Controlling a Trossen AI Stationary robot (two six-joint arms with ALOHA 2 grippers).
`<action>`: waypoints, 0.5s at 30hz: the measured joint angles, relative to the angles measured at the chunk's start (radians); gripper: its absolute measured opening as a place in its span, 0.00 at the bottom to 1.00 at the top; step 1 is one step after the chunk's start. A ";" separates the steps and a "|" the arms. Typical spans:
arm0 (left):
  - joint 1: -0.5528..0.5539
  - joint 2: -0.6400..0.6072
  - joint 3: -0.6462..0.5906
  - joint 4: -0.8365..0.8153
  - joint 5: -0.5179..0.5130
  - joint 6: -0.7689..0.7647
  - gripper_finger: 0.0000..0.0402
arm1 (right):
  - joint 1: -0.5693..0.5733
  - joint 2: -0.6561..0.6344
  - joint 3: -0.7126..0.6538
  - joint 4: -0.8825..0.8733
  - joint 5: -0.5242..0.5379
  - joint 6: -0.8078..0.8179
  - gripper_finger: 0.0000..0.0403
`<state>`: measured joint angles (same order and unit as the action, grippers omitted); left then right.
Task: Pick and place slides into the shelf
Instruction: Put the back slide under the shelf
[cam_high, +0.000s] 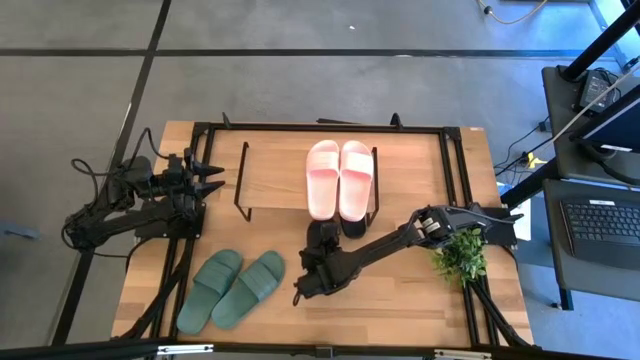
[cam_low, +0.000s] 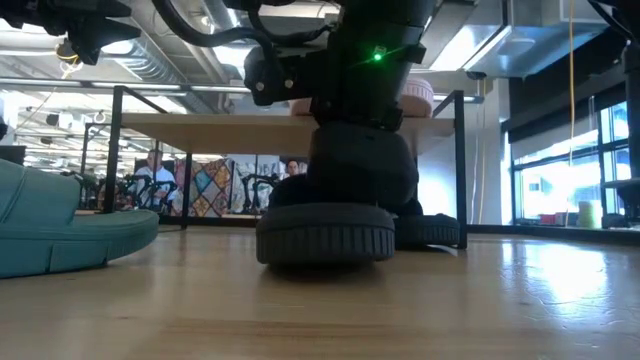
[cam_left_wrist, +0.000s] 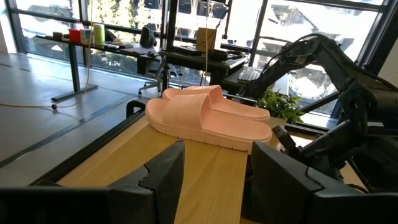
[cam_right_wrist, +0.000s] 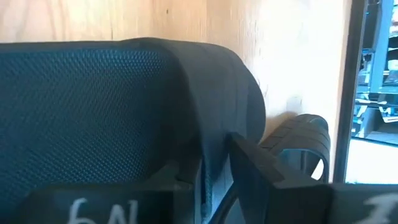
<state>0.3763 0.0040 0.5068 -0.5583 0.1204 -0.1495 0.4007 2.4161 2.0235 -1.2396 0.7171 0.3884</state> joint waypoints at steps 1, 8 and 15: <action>0.000 0.000 0.000 0.000 0.000 0.000 0.45 | 0.000 0.000 0.000 0.000 -0.005 0.001 0.19; 0.000 0.000 0.000 0.000 0.000 0.000 0.45 | 0.006 0.000 0.000 -0.005 -0.015 -0.004 0.36; 0.000 0.000 0.000 0.000 0.000 0.000 0.45 | 0.030 -0.004 0.055 -0.081 -0.025 0.053 0.58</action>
<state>0.3763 0.0041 0.5068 -0.5583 0.1204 -0.1497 0.4309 2.4118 2.0790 -1.3211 0.6925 0.4415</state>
